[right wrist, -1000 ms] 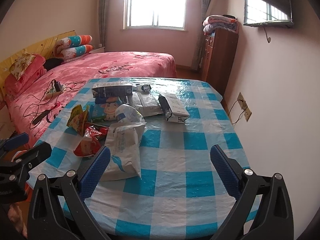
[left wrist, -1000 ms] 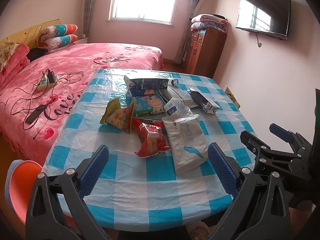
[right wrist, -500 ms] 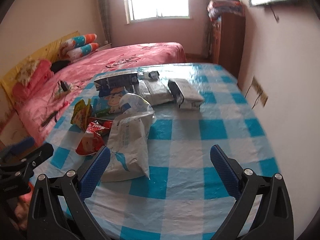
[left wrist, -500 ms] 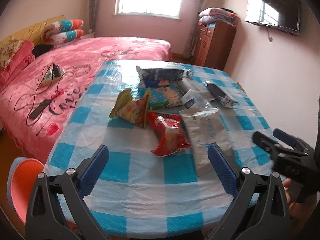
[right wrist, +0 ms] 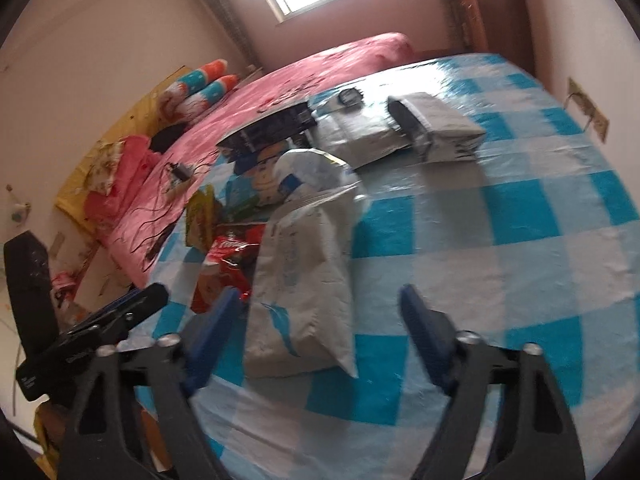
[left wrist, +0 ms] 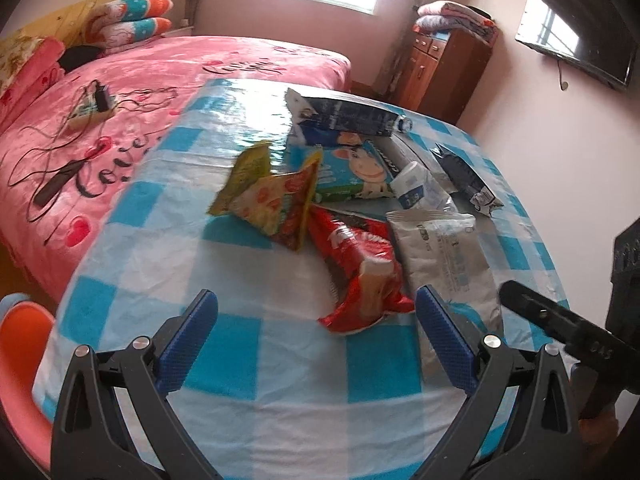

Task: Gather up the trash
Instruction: 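Move the left tool toward the red Tarik milk tea packet, then close the left tool on the red Tarik packet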

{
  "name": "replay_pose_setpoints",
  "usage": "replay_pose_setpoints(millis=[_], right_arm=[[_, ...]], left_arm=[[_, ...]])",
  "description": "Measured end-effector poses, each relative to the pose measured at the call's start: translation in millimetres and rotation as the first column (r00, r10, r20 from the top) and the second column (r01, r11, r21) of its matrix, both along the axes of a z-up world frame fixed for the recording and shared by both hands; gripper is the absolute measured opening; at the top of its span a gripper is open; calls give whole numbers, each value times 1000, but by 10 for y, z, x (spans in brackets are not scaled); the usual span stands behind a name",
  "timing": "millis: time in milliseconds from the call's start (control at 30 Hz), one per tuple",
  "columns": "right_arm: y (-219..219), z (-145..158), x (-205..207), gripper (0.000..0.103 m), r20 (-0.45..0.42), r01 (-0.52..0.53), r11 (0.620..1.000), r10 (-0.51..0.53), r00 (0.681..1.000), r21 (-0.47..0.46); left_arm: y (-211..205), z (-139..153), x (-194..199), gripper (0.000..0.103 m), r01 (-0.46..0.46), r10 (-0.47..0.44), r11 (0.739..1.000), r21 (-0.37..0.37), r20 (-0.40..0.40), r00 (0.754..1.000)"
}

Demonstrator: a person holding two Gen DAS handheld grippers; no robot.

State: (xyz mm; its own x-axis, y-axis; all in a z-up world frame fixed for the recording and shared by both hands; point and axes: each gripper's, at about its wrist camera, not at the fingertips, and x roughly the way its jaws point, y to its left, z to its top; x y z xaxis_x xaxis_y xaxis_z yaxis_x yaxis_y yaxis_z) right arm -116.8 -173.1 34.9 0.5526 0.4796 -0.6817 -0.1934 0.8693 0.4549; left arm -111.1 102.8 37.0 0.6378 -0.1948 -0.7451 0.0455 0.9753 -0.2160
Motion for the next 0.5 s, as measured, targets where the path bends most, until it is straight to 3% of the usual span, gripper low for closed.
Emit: replay_pose_setpoints(millis=[233,333,500], right_arm=[[-21,-99,267,69,-48,-22,996,26,999,82],[-51,-122,363,69,-50,-22,995,27,998,99],[1,-154,486,55,-48,-54,994,59,997,99]], left_arm=[[-163,-159,323,99,4,-3,1000,25,-49,999],[-191,-204,434,92,3,-1,1000,28,-64,998],[-255,-195,521,83,32,-30,999,25,-62,998]])
